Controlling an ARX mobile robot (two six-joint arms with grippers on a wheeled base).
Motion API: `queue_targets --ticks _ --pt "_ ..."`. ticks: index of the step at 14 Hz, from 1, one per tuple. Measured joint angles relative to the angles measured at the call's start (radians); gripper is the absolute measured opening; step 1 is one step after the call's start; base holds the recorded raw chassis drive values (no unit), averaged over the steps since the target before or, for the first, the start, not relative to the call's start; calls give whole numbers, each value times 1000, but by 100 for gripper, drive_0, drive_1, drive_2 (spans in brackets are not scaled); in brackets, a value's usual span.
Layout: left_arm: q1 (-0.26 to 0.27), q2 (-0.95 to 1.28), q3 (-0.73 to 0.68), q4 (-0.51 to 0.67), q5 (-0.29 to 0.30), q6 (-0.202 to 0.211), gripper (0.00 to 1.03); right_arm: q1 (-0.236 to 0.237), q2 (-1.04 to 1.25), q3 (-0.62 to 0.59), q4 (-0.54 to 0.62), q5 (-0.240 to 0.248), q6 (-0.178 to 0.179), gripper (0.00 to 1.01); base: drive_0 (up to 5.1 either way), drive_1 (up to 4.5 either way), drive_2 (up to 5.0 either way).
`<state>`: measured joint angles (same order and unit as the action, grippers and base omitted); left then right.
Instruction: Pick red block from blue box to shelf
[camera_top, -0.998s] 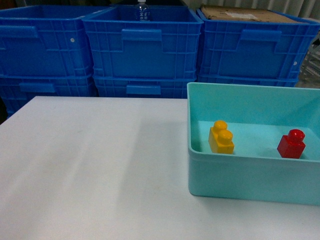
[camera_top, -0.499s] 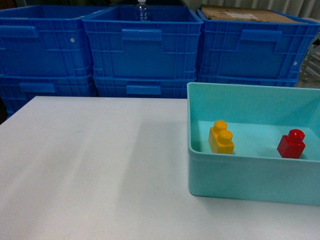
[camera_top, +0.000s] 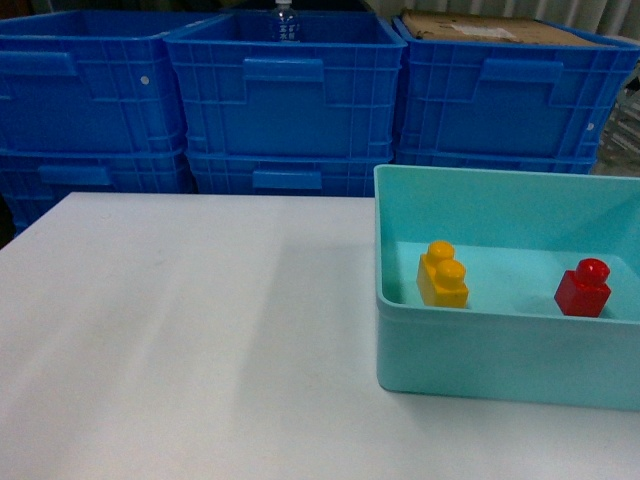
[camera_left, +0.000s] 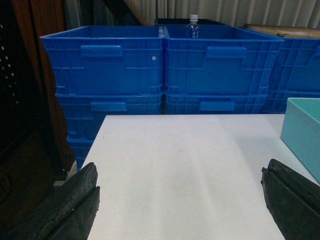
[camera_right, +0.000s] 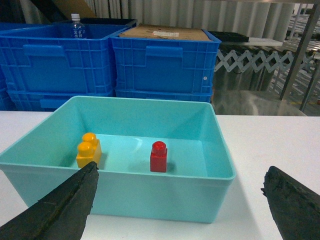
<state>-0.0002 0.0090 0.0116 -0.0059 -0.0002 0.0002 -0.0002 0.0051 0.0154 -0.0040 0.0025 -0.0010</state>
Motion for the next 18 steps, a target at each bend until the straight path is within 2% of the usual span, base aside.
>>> queue_targets --ticks 18 --pt "0 0 0 3 -1 0 98 0 0 0 0 -3 0 98 0 0 0"
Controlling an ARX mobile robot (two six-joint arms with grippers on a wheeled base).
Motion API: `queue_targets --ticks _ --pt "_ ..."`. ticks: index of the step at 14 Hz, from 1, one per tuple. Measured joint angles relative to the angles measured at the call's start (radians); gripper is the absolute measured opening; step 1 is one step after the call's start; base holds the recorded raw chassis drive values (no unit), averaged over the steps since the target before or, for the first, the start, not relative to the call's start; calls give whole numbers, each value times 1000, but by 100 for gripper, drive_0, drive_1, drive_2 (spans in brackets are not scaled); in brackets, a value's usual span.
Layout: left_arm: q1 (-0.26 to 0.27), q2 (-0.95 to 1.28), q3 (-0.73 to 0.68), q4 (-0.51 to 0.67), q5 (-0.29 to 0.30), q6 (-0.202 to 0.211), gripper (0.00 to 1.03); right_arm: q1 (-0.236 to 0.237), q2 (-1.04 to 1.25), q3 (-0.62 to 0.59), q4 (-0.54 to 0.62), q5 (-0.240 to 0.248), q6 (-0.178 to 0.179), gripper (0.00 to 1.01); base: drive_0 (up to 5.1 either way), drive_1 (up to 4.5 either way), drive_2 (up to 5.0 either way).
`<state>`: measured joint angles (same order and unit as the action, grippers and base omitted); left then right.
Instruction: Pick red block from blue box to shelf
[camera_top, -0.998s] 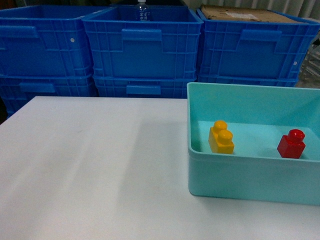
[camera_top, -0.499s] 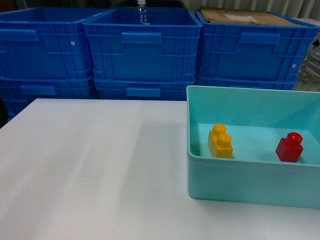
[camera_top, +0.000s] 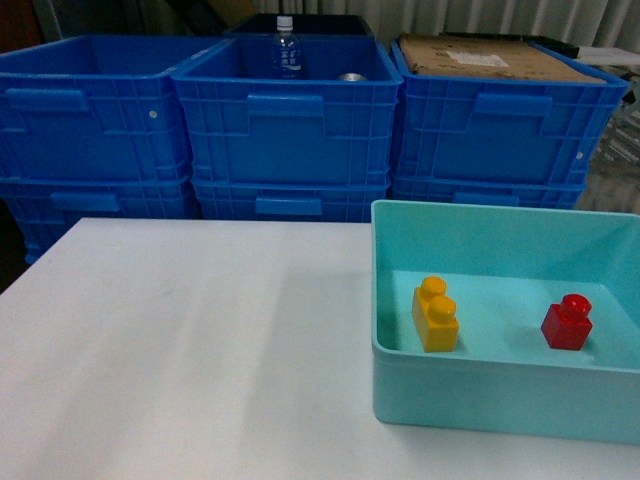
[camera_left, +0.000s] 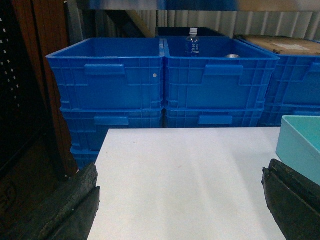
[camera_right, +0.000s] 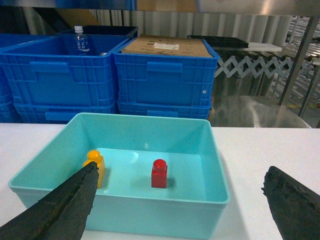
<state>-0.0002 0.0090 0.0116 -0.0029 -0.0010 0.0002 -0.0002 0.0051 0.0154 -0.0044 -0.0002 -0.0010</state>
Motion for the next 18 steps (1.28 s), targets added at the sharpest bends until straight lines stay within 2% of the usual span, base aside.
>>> queue_targets --ticks 18 --pt "0 0 0 -3 1 0 98 0 0 0 0 0 0 98 0 0 0"
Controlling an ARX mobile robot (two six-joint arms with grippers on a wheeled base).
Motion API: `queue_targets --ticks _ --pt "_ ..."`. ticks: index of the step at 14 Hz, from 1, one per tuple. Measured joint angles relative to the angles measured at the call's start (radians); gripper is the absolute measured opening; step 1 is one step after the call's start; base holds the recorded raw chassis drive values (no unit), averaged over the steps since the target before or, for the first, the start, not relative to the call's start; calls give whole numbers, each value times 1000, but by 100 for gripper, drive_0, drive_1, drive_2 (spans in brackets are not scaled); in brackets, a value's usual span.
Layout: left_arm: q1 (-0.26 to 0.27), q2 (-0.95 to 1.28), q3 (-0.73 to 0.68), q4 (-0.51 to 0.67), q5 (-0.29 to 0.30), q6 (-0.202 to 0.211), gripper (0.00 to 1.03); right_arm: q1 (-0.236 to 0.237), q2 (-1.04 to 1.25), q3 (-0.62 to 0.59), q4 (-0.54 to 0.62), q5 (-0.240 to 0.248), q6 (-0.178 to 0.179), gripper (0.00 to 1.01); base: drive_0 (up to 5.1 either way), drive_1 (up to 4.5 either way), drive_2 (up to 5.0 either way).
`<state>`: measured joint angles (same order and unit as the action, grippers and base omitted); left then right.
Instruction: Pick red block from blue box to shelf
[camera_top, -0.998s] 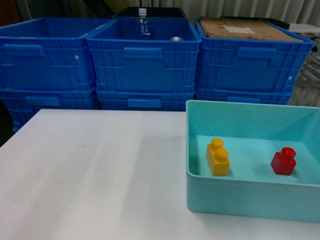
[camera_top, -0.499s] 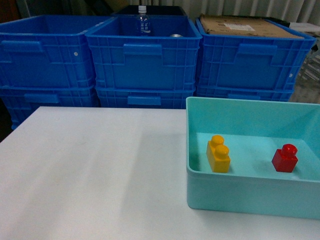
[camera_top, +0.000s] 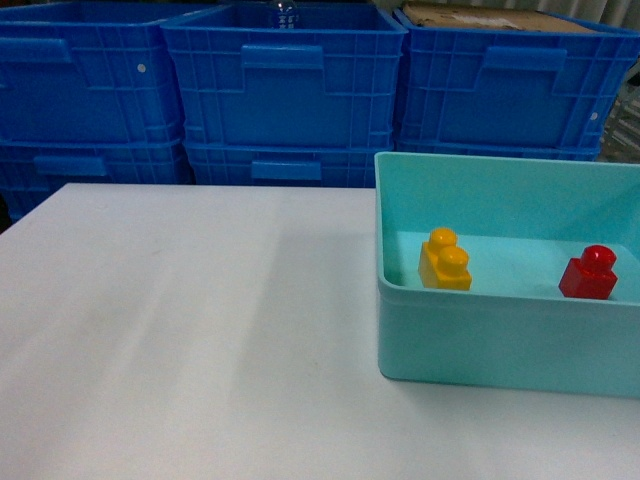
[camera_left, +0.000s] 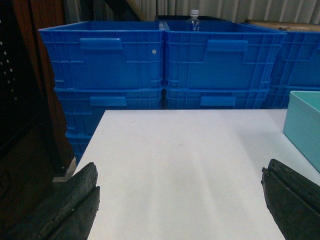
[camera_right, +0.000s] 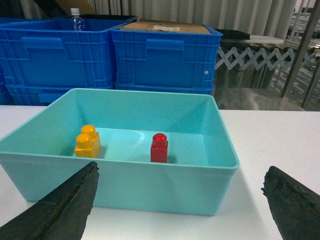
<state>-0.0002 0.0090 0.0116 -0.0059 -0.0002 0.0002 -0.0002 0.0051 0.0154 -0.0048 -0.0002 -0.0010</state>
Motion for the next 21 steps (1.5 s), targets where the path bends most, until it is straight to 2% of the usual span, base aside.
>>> queue_targets --ticks 7,14,15,16,17,18,19,21 --pt "0 0 0 -4 -1 0 98 0 0 0 -2 0 0 98 0 313 -313" --pt "0 0 0 2 0 0 98 0 0 0 0 0 0 98 0 0 0" --pt "0 0 0 2 0 0 98 -13 14 12 -55 -37 -12 98 0 0 0" --pt "0 0 0 2 -2 0 98 -77 135 84 -222 -200 -58 98 0 0 0" --pt "0 0 0 3 0 0 98 -81 266 133 -270 -291 -72 98 0 0 0" --pt "0 0 0 2 0 0 98 -37 334 149 -232 -340 -76 98 0 0 0" --pt "0 0 0 2 -2 0 98 4 395 180 -182 -335 -76 98 0 0 0" --pt "0 0 0 2 0 0 98 62 512 239 -79 -276 -71 98 0 0 0"
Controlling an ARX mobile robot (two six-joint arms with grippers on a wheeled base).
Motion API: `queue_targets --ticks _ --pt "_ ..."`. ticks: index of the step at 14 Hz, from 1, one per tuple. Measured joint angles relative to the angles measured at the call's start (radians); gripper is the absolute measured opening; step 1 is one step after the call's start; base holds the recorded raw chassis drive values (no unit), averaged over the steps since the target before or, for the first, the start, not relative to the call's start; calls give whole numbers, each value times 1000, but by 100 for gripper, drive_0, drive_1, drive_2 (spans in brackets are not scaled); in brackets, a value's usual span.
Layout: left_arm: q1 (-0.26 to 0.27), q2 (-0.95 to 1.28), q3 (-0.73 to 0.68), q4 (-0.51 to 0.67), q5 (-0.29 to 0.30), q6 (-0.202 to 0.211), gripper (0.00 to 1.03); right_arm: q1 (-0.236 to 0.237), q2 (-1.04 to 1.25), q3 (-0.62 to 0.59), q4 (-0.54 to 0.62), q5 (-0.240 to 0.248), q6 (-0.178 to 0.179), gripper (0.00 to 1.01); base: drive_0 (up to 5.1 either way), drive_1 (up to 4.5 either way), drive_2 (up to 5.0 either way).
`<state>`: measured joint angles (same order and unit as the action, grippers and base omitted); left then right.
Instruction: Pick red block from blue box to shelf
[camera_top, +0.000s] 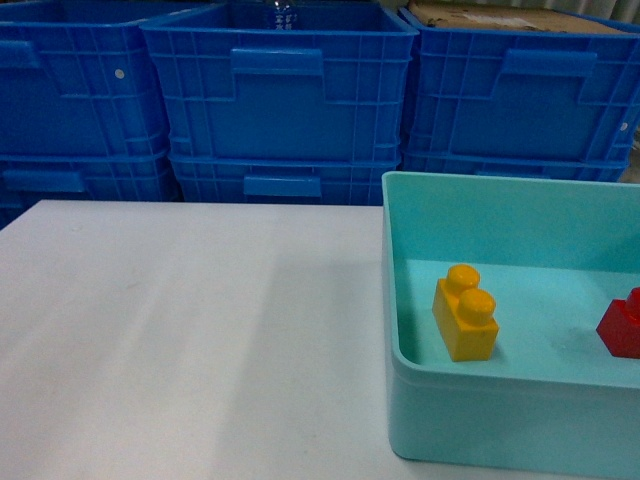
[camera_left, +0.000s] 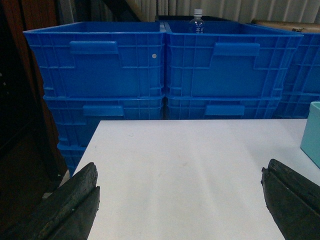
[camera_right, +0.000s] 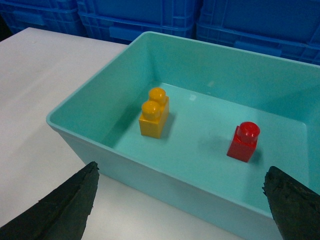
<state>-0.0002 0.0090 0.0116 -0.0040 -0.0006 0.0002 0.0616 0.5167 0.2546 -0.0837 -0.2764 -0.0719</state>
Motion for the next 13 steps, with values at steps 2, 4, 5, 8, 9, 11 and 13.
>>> queue_targets --ticks 2,4,5,8,9,11,13 --pt "0 0 0 0 0 0 98 53 247 114 181 114 40 98 0 0 0" --pt "0 0 0 0 0 0 98 78 469 277 178 146 77 98 0 0 0" --pt "0 0 0 0 0 0 98 83 578 363 131 144 96 98 0 0 0" --pt "0 0 0 0 0 0 98 88 884 561 81 166 101 98 0 0 0" --pt "0 0 0 0 0 0 98 74 957 602 61 170 99 98 0 0 0" --pt "0 0 0 0 0 0 98 32 1062 637 92 211 72 98 0 0 0" --pt "0 0 0 0 0 0 98 -11 1122 644 100 225 52 98 0 0 0"
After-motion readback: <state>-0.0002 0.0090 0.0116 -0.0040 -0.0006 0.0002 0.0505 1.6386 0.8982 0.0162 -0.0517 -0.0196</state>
